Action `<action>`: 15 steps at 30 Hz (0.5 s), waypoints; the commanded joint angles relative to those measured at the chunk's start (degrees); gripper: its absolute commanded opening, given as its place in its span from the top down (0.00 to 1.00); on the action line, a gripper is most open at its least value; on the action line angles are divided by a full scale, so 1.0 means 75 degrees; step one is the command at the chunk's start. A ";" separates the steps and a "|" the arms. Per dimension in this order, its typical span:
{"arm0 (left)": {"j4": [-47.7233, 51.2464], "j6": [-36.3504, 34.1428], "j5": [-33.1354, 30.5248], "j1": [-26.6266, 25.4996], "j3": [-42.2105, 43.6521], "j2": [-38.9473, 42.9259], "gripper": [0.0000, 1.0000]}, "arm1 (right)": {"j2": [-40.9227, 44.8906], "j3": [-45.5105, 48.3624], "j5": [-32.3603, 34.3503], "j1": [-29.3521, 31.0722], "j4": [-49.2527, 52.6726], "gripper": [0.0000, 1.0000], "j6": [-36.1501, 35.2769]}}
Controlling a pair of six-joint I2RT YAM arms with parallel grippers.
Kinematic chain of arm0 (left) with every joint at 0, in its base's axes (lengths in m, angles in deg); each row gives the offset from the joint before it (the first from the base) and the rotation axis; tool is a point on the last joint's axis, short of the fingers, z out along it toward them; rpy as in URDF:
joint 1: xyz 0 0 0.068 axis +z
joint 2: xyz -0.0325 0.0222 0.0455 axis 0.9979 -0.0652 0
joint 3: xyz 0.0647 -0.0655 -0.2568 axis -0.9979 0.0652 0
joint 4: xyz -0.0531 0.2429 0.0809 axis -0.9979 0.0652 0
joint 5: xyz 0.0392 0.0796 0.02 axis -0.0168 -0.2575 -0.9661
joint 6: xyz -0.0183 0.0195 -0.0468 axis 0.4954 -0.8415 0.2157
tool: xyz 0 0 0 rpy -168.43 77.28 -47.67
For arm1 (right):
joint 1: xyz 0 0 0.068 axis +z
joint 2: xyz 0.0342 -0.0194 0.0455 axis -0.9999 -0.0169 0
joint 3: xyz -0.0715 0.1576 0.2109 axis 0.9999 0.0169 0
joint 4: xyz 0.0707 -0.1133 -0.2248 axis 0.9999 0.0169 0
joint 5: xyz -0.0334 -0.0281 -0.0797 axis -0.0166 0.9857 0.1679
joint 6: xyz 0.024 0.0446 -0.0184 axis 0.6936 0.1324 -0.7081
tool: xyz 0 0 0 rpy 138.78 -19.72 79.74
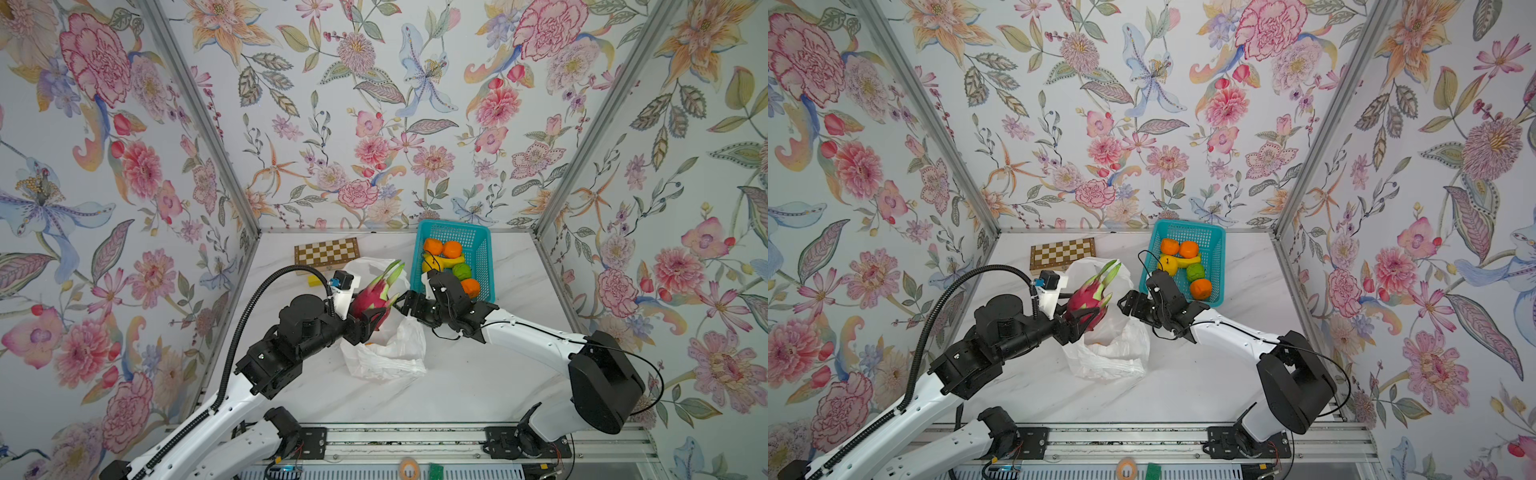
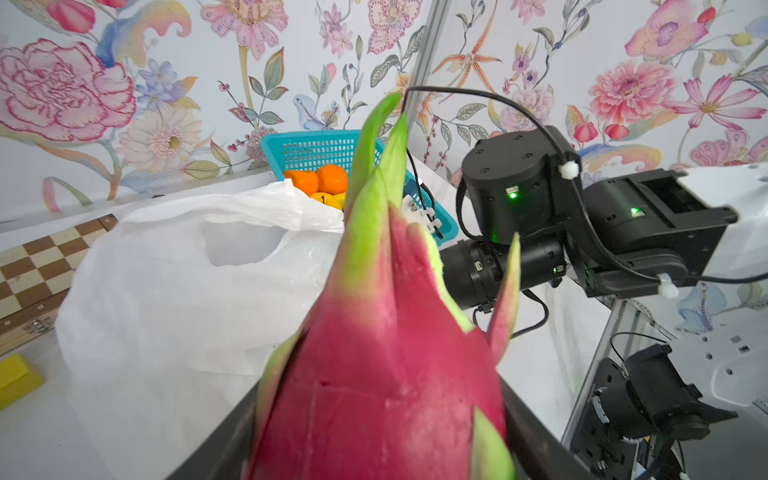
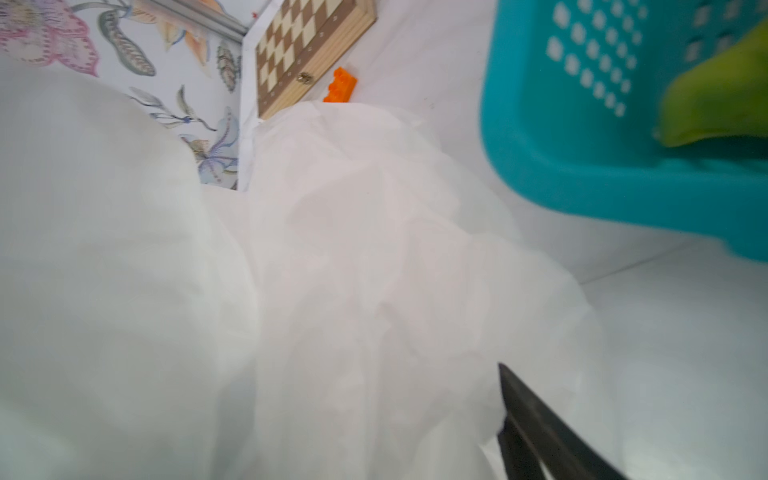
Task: Untie the knot of the plastic bag and take out the fruit
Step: 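Lift the dragon fruit with the left gripper while the right approaches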
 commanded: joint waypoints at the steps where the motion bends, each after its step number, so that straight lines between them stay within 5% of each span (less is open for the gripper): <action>1: -0.0404 0.0344 -0.0478 0.0119 -0.0112 0.0112 0.65 | 0.0749 0.0265 -0.0761 -0.0198 -0.0817 0.12 0.0146; 8: -0.1074 0.0643 0.0247 0.0314 -0.0381 -0.0177 0.68 | 0.2691 0.0710 0.0083 -0.0612 -0.0411 0.01 -0.0392; 15: -0.1979 0.0476 0.1384 0.0362 -0.0615 -0.0749 0.70 | 0.3672 0.0500 -0.0136 -0.1228 0.0334 0.01 -0.0673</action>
